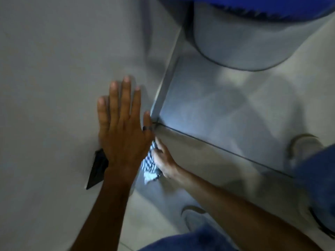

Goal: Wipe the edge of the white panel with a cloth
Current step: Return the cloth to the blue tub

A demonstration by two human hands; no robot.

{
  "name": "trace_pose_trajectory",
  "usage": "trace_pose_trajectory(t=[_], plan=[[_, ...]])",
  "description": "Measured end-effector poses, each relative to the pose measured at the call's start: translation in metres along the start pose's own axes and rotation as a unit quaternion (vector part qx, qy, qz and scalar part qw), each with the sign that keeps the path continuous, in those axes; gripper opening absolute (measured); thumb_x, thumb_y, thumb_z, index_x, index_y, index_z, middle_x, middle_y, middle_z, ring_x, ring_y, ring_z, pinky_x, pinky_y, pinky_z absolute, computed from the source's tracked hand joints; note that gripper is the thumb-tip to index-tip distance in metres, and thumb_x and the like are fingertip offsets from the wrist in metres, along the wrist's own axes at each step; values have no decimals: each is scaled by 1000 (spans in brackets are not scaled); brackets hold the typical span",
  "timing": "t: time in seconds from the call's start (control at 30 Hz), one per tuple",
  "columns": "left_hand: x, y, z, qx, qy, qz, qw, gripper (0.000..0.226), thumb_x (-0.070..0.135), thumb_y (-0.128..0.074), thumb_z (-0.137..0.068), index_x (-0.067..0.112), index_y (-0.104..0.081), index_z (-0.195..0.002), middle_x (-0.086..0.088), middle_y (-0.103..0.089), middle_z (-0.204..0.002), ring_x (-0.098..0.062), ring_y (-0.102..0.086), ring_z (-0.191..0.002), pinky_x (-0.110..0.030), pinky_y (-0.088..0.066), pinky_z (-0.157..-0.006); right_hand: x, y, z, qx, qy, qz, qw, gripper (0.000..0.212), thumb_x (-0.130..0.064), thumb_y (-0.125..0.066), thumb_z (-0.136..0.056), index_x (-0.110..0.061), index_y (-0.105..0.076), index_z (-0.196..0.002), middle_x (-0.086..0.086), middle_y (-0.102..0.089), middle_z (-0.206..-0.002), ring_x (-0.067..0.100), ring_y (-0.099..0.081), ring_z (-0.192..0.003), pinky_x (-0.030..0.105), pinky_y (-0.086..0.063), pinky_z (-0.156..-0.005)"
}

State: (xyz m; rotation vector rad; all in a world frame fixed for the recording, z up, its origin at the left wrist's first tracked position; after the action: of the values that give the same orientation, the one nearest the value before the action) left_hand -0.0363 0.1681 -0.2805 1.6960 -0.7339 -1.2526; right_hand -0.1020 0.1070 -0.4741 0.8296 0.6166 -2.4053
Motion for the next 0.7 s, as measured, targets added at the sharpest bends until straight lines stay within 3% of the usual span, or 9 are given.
trace_pose_trajectory(t=[0.07,0.13,0.2,0.27,0.43,0.53,0.6,0.67,0.7], plan=[[-4,3,9,-47,-11,42,998,60,37,-48,-117,8,-43,-170,-16,-28,-178,-37,-22,-165,-39,15,-136,-2,15,39,-43,-43,77,995,53,-9,-46,-92,-30,-54,-140,8,-67,-136,28,-66,-119,45,-54,-107],[-12,52,-1,-118,-5,126,985,63,37,-47,-115,4,-43,-169,-23,-25,-177,-42,-20,-165,-46,7,-137,-61,62,94,-35,-69,155,985,28,-18,-58,-94,-18,-62,-122,13,-72,-119,31,-68,-110,46,-56,-99],[-4,40,5,-223,6,179,958,72,43,-38,-112,4,-35,-172,-23,-15,-179,-44,-10,-166,-54,-1,-137,-88,94,102,-21,-53,222,973,25,-26,-66,-96,-12,-66,-116,15,-74,-115,32,-69,-109,46,-56,-96],[-6,70,-11,-272,39,235,932,77,49,-31,-110,8,-27,-175,-18,-7,-182,-42,-1,-167,-56,-2,-137,-157,128,126,-10,-6,299,954,27,-24,-66,-98,-9,-67,-121,15,-74,-119,33,-68,-113,45,-54,-98],[-5,168,-59,-193,155,330,911,75,46,-36,-111,4,-32,-173,-17,-15,-181,-42,-4,-167,-58,-8,-136,-352,203,183,103,230,266,930,25,-4,-56,-96,-7,-66,-119,4,-71,-104,12,-63,-95,28,-52,-88],[7,187,-83,-153,202,350,902,73,45,-38,-112,3,-33,-172,-18,-17,-181,-40,-5,-168,-55,-9,-137,-437,257,158,192,322,286,882,33,-9,-50,-94,-5,-63,-124,13,-70,-114,23,-66,-104,32,-53,-88],[25,191,-88,-145,217,355,897,73,44,-39,-113,1,-32,-172,-19,-18,-180,-40,-5,-167,-55,-9,-137,-463,279,119,165,281,357,875,35,-11,-45,-93,-7,-61,-124,11,-68,-111,24,-63,-102,39,-55,-91],[42,191,-84,-150,239,359,890,73,44,-39,-114,0,-31,-172,-20,-18,-180,-41,-5,-167,-55,-9,-137,-453,286,79,58,154,470,867,30,-12,-50,-99,-6,-61,-126,12,-67,-116,21,-59,-106,44,-52,-102],[51,197,-82,-162,244,367,883,74,46,-38,-114,1,-30,-172,-19,-16,-180,-40,-4,-168,-54,-8,-137,-440,289,68,10,83,534,841,31,-15,-53,-102,-6,-59,-131,16,-66,-127,24,-59,-113,44,-49,-106]])
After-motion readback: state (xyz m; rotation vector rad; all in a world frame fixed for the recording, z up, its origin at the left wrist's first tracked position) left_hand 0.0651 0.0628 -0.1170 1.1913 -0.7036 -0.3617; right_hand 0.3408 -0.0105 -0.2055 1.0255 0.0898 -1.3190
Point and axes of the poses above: each hand's wrist, its own z-axis away from the middle knuckle, its own y-axis out of the back of the hand, x = y × z, the point moved 7 cm from there along -z, towards the middle knuckle
